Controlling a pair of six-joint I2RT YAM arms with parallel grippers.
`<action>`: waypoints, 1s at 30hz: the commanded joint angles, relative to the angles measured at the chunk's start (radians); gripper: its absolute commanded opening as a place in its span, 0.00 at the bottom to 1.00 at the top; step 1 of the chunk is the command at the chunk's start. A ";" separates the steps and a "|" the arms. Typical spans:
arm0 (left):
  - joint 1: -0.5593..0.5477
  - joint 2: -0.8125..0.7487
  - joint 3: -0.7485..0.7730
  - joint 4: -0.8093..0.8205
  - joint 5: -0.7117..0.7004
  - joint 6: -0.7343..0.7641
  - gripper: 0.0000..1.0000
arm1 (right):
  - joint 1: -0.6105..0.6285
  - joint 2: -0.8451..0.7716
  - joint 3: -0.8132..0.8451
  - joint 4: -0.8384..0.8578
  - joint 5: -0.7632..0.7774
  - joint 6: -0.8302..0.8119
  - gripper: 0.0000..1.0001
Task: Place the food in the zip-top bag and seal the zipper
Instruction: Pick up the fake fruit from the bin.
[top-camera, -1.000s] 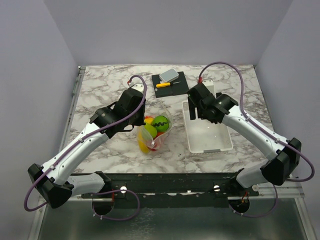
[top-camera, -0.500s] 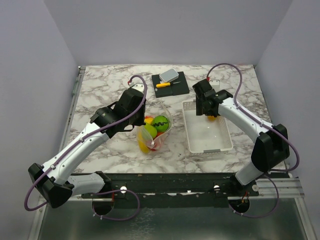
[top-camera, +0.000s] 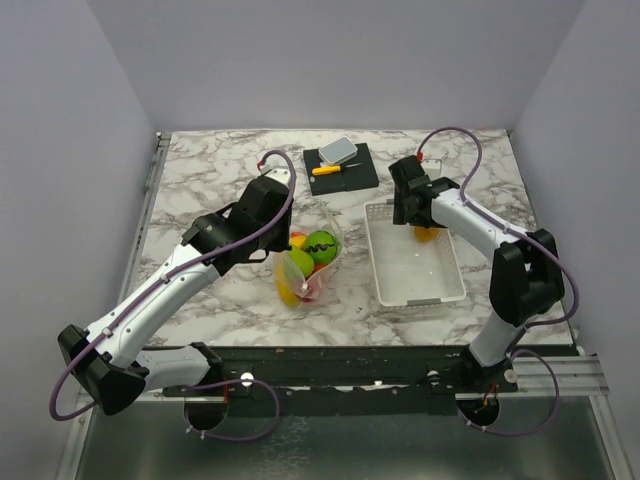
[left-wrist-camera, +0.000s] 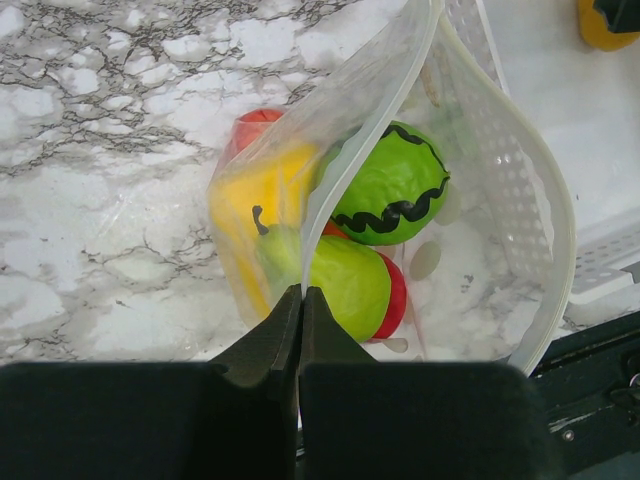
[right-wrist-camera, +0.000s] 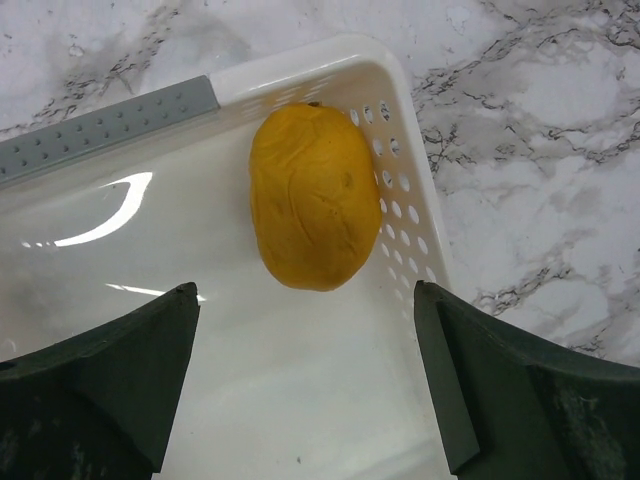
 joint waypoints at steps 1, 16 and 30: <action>0.000 0.003 -0.012 0.001 -0.001 0.012 0.00 | -0.019 0.038 -0.020 0.051 -0.002 0.023 0.93; 0.000 0.007 -0.011 0.000 0.002 0.012 0.00 | -0.039 0.131 -0.013 0.101 0.063 0.034 0.94; 0.000 0.010 -0.015 0.000 0.003 0.008 0.00 | -0.046 0.174 -0.012 0.130 0.096 0.032 0.81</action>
